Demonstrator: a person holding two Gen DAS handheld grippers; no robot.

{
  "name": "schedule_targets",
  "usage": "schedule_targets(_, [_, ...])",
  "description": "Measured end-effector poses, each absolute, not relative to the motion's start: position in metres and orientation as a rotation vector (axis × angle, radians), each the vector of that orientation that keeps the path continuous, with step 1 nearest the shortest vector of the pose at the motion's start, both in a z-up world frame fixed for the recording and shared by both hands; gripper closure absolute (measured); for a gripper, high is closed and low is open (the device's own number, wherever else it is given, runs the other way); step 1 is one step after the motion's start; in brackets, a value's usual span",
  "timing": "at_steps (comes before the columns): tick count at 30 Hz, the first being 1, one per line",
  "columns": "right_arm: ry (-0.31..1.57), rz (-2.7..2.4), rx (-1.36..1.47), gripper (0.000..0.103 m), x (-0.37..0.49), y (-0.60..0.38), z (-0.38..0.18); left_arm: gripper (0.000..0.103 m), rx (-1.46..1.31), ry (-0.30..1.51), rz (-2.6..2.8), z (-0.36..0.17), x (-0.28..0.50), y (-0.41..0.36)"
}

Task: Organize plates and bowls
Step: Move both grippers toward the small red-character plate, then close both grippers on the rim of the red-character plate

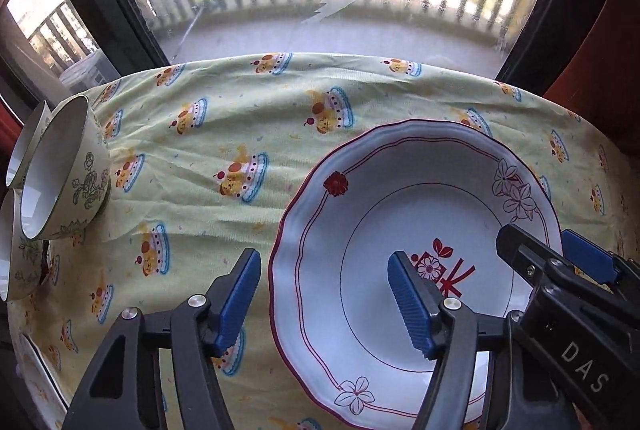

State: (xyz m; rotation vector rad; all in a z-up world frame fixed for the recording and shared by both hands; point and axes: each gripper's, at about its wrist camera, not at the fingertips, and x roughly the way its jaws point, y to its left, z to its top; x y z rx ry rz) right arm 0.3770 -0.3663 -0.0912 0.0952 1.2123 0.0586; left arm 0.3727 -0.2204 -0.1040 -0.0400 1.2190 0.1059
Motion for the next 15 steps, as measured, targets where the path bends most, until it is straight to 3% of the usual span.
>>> schedule_targets(3, [1.227, 0.068, 0.099, 0.044, 0.38, -0.363, -0.098, 0.041, -0.041, 1.219, 0.09, -0.107, 0.372, -0.222])
schedule_targets(15, [1.241, 0.065, 0.098, 0.047, 0.368, -0.359, -0.098, 0.041, -0.044, 1.243, 0.083, -0.106, 0.354, -0.213])
